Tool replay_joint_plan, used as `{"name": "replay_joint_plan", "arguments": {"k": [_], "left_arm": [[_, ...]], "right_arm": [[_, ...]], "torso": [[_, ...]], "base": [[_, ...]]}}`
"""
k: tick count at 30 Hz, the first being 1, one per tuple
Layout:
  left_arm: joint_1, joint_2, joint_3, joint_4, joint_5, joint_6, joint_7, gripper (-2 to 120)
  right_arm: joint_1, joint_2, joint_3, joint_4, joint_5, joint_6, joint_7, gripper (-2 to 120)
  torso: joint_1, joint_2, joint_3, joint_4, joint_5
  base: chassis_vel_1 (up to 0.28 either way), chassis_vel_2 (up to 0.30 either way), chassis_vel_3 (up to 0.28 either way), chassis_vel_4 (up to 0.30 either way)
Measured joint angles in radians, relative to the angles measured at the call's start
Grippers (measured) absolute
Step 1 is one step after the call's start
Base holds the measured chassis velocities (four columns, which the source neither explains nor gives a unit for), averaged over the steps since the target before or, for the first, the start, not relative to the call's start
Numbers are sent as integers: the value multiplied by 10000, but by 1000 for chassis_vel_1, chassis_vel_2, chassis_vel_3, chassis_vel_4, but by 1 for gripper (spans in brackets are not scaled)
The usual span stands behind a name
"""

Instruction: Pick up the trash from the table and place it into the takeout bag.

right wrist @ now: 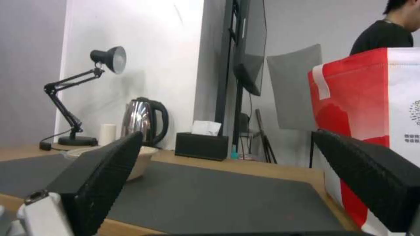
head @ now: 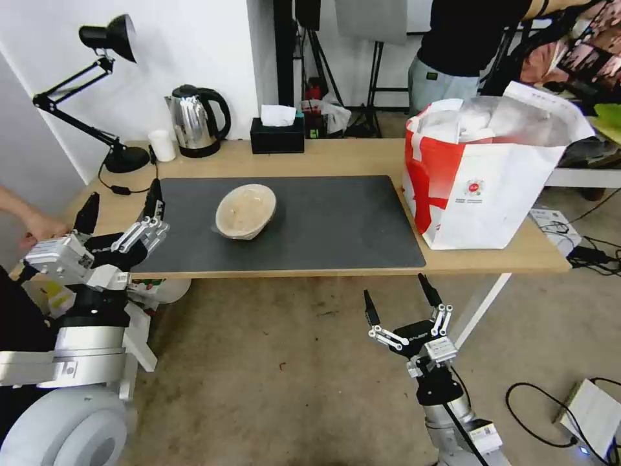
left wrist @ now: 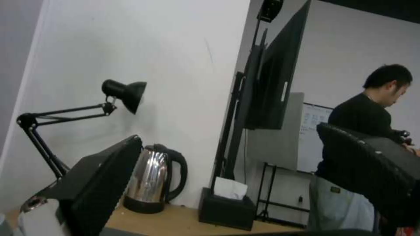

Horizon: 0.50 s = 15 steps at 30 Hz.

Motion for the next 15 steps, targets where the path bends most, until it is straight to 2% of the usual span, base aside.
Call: {"name": "replay_joint_plan", "arguments": {"k": [5, 7, 9, 15], "left_arm": [[-273, 352, 80, 245, -760, 312, -147, 100], [-561, 722, 191, 519, -1551, 631, -289, 100], [-600, 767, 206, 554, -1651, 671, -305, 100], [-1124, 1425, 409, 1040, -3078, 1239, -569, 100]], "right_arm": [[-2, 0, 0, 0, 0, 0, 0, 100], [0, 0, -1, 0, 0, 0, 0, 100], [-1, 0, 0, 0, 0, 0, 0, 100], [-1, 0, 0, 0, 0, 0, 0, 100]], "torso": [[-1, 0, 0, -1, -1], [0, 0, 0, -2, 0], [-1, -1, 1, -2, 0], [0, -1, 1, -2, 0]], "base": [[0, 0, 0, 0], [0, 0, 0, 0], [0, 0, 0, 0], [0, 0, 0, 0]]}}
